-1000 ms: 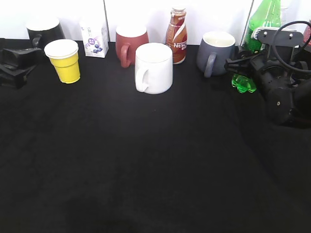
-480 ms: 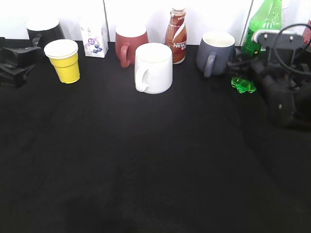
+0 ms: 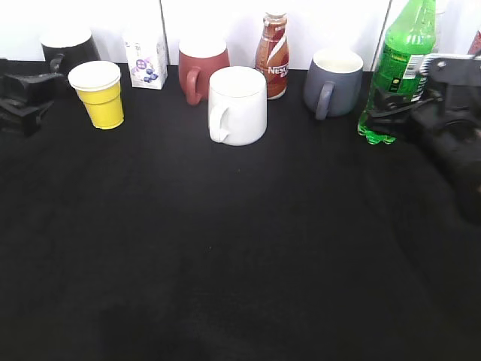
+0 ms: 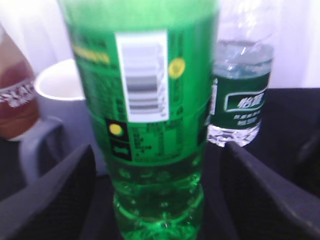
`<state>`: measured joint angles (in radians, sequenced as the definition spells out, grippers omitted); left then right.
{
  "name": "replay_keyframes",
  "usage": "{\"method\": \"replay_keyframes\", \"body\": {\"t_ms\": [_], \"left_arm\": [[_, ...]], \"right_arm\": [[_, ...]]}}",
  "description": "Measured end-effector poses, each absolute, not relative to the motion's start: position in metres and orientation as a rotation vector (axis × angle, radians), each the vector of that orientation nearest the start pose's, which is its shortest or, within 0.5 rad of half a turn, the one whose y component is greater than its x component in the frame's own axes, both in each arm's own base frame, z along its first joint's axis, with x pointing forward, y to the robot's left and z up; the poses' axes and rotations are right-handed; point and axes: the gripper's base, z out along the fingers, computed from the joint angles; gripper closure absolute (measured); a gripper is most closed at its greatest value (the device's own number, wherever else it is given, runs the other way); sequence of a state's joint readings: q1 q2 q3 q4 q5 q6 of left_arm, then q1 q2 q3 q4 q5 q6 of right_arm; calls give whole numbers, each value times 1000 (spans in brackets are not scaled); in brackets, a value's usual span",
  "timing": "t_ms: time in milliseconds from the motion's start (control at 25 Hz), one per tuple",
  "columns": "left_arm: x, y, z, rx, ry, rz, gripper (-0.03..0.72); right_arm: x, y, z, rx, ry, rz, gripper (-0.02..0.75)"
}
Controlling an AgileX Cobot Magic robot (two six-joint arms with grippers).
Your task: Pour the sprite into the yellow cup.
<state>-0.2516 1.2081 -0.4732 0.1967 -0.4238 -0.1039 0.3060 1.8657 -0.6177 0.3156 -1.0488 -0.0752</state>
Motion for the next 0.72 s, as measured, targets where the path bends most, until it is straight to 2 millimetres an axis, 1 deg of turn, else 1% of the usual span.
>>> {"method": "replay_keyframes", "body": {"t_ms": [80, 160, 240, 280, 360, 400, 480, 560, 600, 640, 720], "left_arm": [[227, -65, 243, 342, 1808, -197, 105], [224, -63, 239, 292, 1892, -214, 105], [217, -58, 233, 281, 2025, -178, 105], [214, -55, 231, 256, 2117, -159, 105], [209, -52, 233, 152, 2329, -161, 105], [207, -52, 237, 121, 2427, -162, 105], [203, -60, 253, 173, 2555, -175, 105], [196, -71, 267, 202, 2668, -245, 105], [190, -75, 271, 209, 2725, -282, 105], [182, -77, 274, 214, 2770, -315, 105], [160, -71, 283, 235, 2846, -324, 105]], "right_arm": [[308, 73, 165, 19, 1717, 82, 150], [297, 74, 186, 18, 1810, 138, 150], [278, 75, 198, -8, 1992, 204, 150], [268, 77, 198, -32, 2113, 234, 150], [250, 81, 203, -113, 2336, 284, 150], [246, 83, 214, -164, 2400, 299, 150], [245, 85, 242, -277, 2478, 280, 150], [247, 84, 278, -282, 2500, 239, 150], [245, 81, 295, -280, 2490, 215, 150], [239, 78, 307, -284, 2487, 196, 150], [215, 67, 324, -308, 2503, 141, 150]]}}
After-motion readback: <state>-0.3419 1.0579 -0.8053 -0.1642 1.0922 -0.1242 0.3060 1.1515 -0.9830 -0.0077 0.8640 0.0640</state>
